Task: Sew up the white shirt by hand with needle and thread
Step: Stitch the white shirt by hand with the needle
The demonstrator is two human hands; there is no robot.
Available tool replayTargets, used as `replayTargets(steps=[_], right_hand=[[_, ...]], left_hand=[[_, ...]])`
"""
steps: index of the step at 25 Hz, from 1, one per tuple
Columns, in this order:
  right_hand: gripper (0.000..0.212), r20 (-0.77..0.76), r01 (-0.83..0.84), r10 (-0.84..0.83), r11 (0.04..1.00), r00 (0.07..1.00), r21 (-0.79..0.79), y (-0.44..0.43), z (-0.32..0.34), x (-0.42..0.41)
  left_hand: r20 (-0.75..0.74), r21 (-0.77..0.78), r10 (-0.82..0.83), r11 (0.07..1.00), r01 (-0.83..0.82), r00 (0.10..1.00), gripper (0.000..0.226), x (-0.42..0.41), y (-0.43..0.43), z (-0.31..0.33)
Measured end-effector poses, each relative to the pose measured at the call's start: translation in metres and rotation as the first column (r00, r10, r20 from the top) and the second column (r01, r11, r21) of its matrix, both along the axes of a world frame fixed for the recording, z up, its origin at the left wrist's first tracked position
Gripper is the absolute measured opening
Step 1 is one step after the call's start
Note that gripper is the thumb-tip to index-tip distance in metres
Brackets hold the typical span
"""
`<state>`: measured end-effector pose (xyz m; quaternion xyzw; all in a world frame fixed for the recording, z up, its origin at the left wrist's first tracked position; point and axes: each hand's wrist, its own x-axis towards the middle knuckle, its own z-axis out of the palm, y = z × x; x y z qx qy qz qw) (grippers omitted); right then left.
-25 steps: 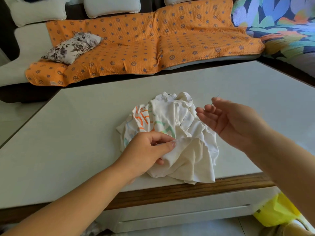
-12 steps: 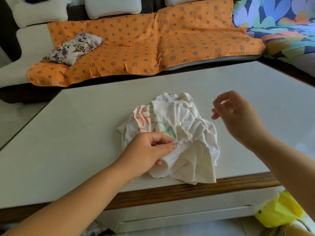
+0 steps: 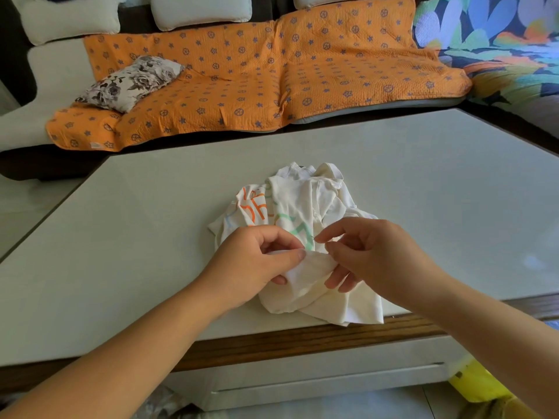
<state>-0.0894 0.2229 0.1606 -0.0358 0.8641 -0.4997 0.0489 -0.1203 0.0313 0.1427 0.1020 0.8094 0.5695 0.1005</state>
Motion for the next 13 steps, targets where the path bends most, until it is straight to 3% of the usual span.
replayTargets(steps=[13], right_hand=[[0.018,0.069,-0.054,0.056,0.998,0.996,-0.023,0.0035,-0.0007,-0.0021]], left_hand=[[-0.013,-0.035,-0.002,0.999,0.001,1.0,0.007,-0.0015,-0.0014,0.0007]])
